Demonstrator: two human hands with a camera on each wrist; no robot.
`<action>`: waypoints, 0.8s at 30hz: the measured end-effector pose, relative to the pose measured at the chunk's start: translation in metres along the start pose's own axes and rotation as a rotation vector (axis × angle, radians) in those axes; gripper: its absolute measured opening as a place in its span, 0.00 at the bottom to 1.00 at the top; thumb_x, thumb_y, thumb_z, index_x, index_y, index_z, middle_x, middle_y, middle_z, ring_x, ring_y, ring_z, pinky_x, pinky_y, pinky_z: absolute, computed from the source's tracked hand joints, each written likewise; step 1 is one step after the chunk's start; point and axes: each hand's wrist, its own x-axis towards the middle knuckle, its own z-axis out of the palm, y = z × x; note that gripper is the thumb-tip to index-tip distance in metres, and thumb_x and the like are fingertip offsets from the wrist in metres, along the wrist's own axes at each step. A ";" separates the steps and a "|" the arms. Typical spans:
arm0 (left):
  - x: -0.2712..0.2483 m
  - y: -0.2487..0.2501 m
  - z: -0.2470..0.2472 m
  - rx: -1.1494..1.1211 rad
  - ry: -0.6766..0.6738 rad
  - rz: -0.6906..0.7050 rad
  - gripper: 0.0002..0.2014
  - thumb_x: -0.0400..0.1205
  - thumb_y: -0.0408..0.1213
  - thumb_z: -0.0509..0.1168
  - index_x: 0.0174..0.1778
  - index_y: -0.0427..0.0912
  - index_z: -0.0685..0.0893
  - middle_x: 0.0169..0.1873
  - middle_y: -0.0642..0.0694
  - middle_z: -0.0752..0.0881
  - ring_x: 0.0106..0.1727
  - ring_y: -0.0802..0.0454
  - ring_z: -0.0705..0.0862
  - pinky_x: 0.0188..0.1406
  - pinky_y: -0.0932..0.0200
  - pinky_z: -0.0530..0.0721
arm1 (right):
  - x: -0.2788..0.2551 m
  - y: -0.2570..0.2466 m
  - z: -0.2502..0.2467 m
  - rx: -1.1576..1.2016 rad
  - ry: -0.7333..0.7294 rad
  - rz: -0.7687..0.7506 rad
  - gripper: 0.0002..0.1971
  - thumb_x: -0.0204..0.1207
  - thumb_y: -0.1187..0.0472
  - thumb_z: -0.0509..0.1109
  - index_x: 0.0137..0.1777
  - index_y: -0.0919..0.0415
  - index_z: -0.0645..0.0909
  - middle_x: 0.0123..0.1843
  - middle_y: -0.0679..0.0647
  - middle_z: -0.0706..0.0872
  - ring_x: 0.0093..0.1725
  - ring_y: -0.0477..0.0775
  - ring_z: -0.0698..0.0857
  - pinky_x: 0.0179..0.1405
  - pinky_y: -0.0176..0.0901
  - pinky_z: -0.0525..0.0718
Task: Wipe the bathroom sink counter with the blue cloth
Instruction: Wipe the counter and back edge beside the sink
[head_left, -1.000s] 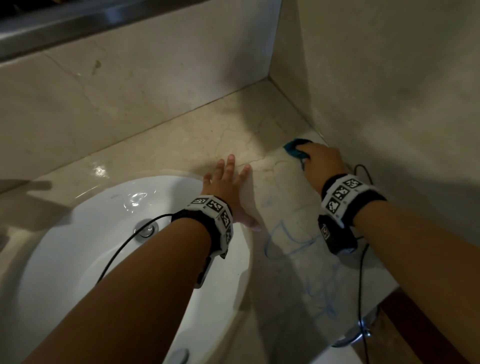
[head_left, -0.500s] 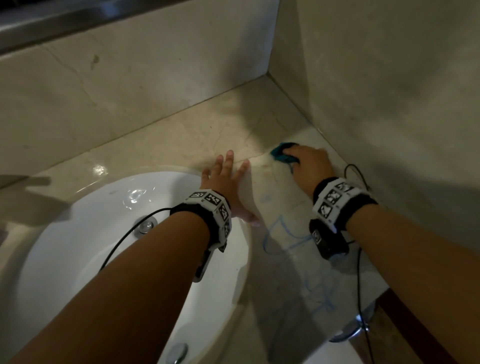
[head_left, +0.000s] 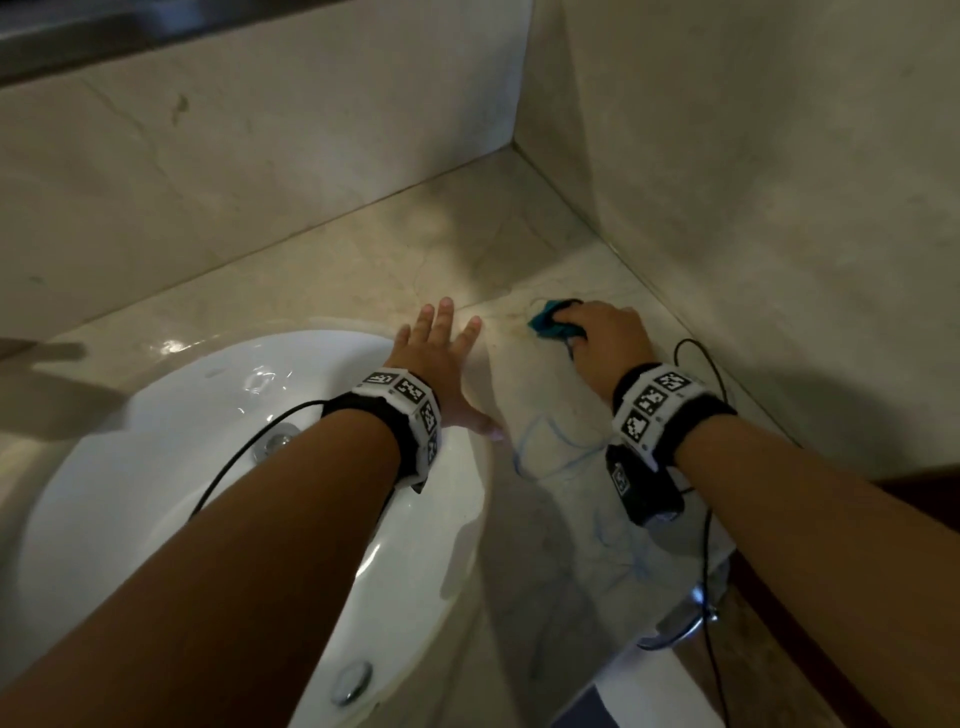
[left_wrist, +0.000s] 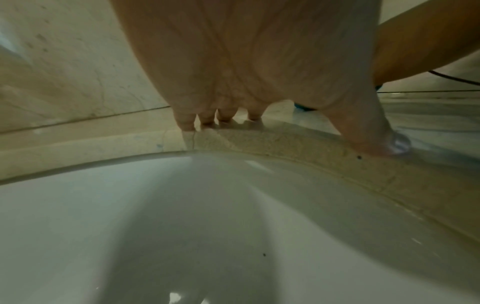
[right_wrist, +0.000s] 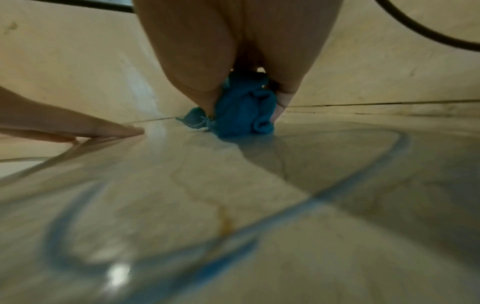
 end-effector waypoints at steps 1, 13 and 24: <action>0.000 0.001 0.000 0.001 -0.005 -0.002 0.67 0.59 0.75 0.68 0.82 0.51 0.34 0.81 0.41 0.31 0.83 0.40 0.35 0.82 0.41 0.44 | -0.004 -0.005 0.003 -0.008 -0.020 -0.007 0.20 0.76 0.69 0.63 0.67 0.59 0.78 0.69 0.61 0.79 0.66 0.64 0.79 0.72 0.53 0.69; -0.013 0.024 0.002 -0.068 -0.012 0.082 0.62 0.66 0.67 0.71 0.83 0.48 0.37 0.82 0.42 0.32 0.83 0.45 0.34 0.81 0.46 0.41 | -0.040 0.023 -0.023 0.045 -0.098 0.009 0.22 0.77 0.68 0.65 0.72 0.59 0.73 0.69 0.62 0.79 0.66 0.62 0.78 0.67 0.44 0.72; -0.011 0.025 -0.002 -0.026 -0.035 0.056 0.63 0.64 0.70 0.70 0.83 0.50 0.36 0.82 0.42 0.33 0.83 0.43 0.36 0.83 0.46 0.45 | -0.074 0.017 -0.012 0.091 -0.272 -0.096 0.26 0.80 0.62 0.62 0.78 0.55 0.63 0.81 0.54 0.64 0.77 0.57 0.66 0.78 0.42 0.61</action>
